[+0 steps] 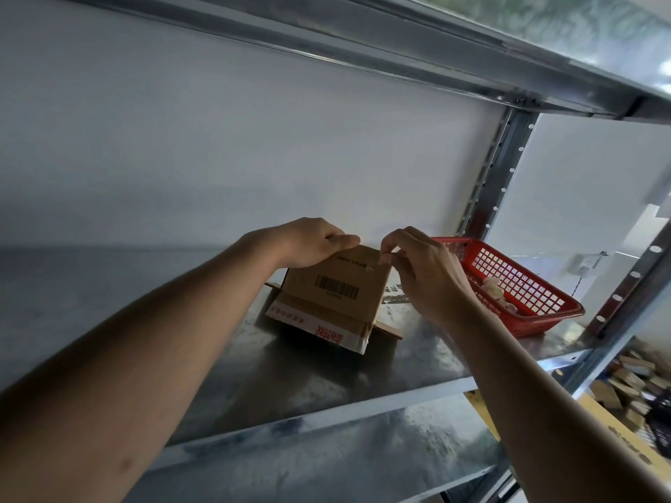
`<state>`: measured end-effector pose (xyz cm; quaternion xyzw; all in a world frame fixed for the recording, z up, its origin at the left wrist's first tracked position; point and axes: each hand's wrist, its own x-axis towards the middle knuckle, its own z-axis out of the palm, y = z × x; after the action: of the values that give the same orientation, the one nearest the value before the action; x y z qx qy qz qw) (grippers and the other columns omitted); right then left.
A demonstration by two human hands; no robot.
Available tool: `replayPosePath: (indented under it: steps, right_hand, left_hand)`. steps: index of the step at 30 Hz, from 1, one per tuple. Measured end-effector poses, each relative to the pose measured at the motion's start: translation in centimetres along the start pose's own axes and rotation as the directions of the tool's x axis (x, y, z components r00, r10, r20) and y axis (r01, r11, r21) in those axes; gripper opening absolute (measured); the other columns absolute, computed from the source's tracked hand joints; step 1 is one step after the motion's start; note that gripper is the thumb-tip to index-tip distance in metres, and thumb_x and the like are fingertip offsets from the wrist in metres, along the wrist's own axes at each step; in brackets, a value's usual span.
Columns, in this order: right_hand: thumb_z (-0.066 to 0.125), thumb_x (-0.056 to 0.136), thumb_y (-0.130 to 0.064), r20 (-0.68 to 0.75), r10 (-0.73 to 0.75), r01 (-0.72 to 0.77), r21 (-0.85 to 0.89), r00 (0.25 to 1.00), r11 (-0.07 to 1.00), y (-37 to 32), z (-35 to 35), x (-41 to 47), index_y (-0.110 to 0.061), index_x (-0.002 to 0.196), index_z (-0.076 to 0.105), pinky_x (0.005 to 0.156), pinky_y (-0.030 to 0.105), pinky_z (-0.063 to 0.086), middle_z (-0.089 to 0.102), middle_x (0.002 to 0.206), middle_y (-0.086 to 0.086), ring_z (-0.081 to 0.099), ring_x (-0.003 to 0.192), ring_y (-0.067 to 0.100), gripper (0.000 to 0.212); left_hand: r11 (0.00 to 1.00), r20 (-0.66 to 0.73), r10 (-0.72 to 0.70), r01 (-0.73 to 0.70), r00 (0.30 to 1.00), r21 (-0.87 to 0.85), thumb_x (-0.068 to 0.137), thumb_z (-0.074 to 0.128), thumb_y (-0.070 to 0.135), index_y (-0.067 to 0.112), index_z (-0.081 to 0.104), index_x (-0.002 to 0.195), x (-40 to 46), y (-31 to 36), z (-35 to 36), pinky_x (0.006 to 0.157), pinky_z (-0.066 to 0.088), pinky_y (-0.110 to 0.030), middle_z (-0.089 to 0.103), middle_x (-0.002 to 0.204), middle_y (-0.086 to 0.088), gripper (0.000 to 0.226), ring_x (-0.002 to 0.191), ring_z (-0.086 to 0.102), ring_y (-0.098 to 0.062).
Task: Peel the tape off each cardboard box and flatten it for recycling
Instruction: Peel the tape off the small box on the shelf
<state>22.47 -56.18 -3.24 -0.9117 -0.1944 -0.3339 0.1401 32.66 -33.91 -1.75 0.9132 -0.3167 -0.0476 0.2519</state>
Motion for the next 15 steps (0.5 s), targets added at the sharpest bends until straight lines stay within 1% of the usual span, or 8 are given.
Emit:
replayPosePath:
  steps: [3, 5, 7, 9, 10, 11, 13, 15]
  right_hand:
    - [0.061, 0.102, -0.013, -0.004, 0.108, -0.107, 0.110, 0.994, 0.988, 0.07, 0.12, -0.26, -0.029, 0.099, 0.062, 0.073, 0.043, 0.060, 0.069, 0.097, -0.019, 0.069, 0.080, 0.003, 0.016]
    - [0.061, 0.103, -0.017, 0.018, 0.218, -0.216, 0.226, 0.976, 0.950, 0.28, 0.17, -0.47, -0.030, 0.097, 0.062, 0.075, 0.048, 0.062, 0.073, 0.097, -0.019, 0.072, 0.086, 0.006, 0.014]
    - [0.061, 0.103, -0.020, 0.039, 0.316, -0.310, 0.340, 0.948, 0.888, 0.32, 0.19, -0.74, -0.032, 0.093, 0.061, 0.075, 0.051, 0.063, 0.076, 0.099, -0.015, 0.074, 0.089, 0.011, 0.016]
    - [0.062, 0.102, -0.018, 0.041, 0.364, -0.345, 0.430, 0.931, 0.834, 0.26, 0.21, -0.94, -0.034, 0.090, 0.060, 0.075, 0.048, 0.065, 0.078, 0.100, -0.014, 0.074, 0.093, 0.011, 0.021]
    - [0.063, 0.102, -0.016, 0.043, 0.380, -0.357, 0.455, 0.924, 0.816, 0.22, 0.21, -0.96, -0.034, 0.089, 0.060, 0.074, 0.045, 0.066, 0.078, 0.099, -0.014, 0.074, 0.093, 0.009, 0.022]
    - [0.063, 0.101, -0.015, 0.046, 0.398, -0.372, 0.463, 0.916, 0.805, 0.20, 0.20, -0.92, -0.032, 0.089, 0.060, 0.072, 0.043, 0.066, 0.078, 0.098, -0.015, 0.074, 0.093, 0.008, 0.021]
    - [0.061, 0.103, -0.014, 0.067, 0.441, -0.416, 0.481, 0.895, 0.772, 0.23, 0.27, -0.76, -0.028, 0.090, 0.061, 0.073, 0.041, 0.066, 0.078, 0.096, -0.016, 0.075, 0.093, 0.006, 0.019]
    - [0.057, 0.105, -0.013, 0.105, 0.494, -0.463, 0.554, 0.863, 0.692, 0.24, 0.44, -0.65, -0.023, 0.092, 0.061, 0.078, 0.043, 0.065, 0.080, 0.096, -0.012, 0.076, 0.094, 0.007, 0.017]
  left_hand:
    - [0.999, 0.007, -0.004, 0.004, 1.000, -0.039, 0.103, 0.035, 0.069, 0.032, 0.069, 0.085, -0.25, -0.12, -0.10, 0.078, 0.042, -0.038, 0.068, 0.088, 0.004, 0.053, 0.091, 0.065, -0.016]
    - [0.997, 0.006, -0.015, 0.015, 1.000, -0.074, 0.103, 0.037, 0.068, 0.035, 0.070, 0.082, -0.30, -0.13, -0.10, 0.079, 0.042, -0.038, 0.068, 0.092, 0.009, 0.051, 0.095, 0.065, -0.014]
    - [0.996, 0.003, -0.027, 0.027, 1.000, -0.087, 0.101, 0.039, 0.069, 0.040, 0.070, 0.081, -0.32, -0.01, -0.05, 0.085, 0.043, -0.039, 0.066, 0.099, 0.015, 0.047, 0.102, 0.063, -0.012]
    - [0.994, 0.006, -0.038, 0.038, 0.999, -0.099, 0.099, 0.040, 0.072, 0.042, 0.071, 0.082, -0.40, 0.11, 0.01, 0.091, 0.045, -0.041, 0.065, 0.104, 0.016, 0.046, 0.107, 0.062, -0.013]
    - [0.993, 0.004, -0.043, 0.043, 0.999, -0.114, 0.097, 0.041, 0.074, 0.043, 0.072, 0.082, -0.46, 0.12, 0.05, 0.091, 0.045, -0.041, 0.066, 0.105, 0.016, 0.046, 0.107, 0.062, -0.013]
    - [0.991, -0.004, -0.048, 0.047, 0.999, -0.128, 0.096, 0.042, 0.075, 0.045, 0.073, 0.081, -0.53, 0.16, 0.11, 0.089, 0.046, -0.039, 0.067, 0.104, 0.016, 0.046, 0.106, 0.063, -0.012]
    - [0.989, -0.038, -0.054, 0.048, 0.998, -0.142, 0.093, 0.045, 0.078, 0.050, 0.074, 0.082, -0.73, 0.34, 0.25, 0.081, 0.045, -0.035, 0.070, 0.100, 0.018, 0.042, 0.100, 0.064, -0.006]
    - [0.987, -0.070, -0.045, 0.034, 0.997, -0.154, 0.088, 0.046, 0.083, 0.057, 0.072, 0.087, -0.97, 0.41, 0.39, 0.076, 0.043, -0.032, 0.072, 0.093, 0.019, 0.037, 0.088, 0.065, 0.003]
